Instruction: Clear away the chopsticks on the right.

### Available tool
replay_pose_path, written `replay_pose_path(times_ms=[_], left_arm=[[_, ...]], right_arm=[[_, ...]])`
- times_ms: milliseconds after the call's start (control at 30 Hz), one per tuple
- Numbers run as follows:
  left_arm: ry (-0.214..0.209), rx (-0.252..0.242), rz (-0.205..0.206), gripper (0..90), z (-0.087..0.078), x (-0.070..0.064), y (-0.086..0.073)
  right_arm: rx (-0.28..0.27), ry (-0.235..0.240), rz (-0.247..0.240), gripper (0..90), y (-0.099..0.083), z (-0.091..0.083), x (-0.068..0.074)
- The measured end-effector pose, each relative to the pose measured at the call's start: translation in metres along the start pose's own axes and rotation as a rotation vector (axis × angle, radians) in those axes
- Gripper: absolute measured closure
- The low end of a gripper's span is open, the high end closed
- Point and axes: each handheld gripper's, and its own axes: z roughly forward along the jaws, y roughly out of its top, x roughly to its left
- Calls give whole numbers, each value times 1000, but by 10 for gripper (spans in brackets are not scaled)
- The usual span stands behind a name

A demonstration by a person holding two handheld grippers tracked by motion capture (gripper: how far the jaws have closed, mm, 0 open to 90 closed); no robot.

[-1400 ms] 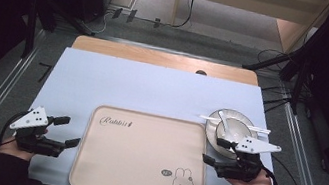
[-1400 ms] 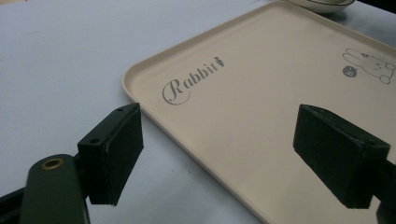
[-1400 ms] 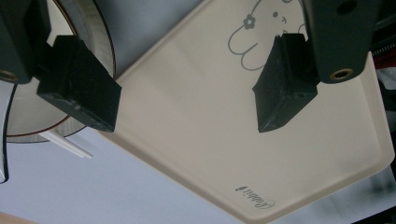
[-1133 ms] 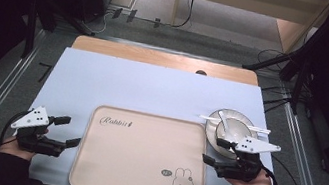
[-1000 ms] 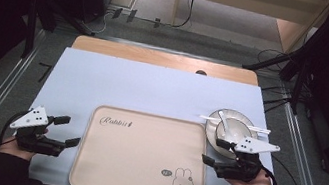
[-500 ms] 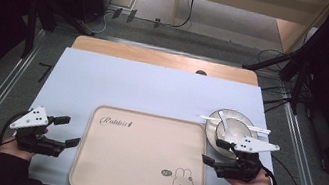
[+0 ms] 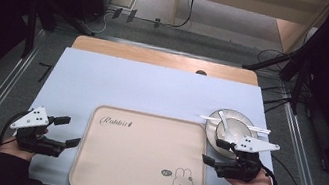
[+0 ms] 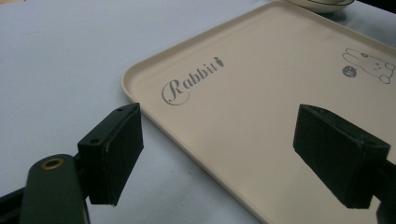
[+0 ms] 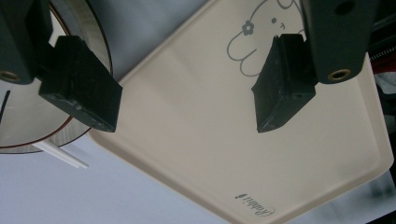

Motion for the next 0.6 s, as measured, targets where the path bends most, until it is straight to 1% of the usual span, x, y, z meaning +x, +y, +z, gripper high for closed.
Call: replay_pose_path(times_ms=[133,267,367,400,467,500,600], left_arm=[[1,-4,-1,164,0,1,-1],[3,-4,-6,164,0,2,-1],[2,-3,-7,164,1,2,-1],[-1,0,-5,163,1,1,-1],[-2,2,-6,164,2,1,-1],[-2,3,-6,164,2,1,-1],[1,9,-2,164,2,2,-1]], right_arm=[[11,-4,-1,250,1,-1,0],[39,-8,25,247,4,-3,-3],[45,-14,39,247,6,-5,-3],[49,-25,42,247,9,-8,-3],[51,-28,44,247,11,-9,-3],[66,-30,52,248,16,-11,-3],[88,-40,67,267,23,-14,-5]])
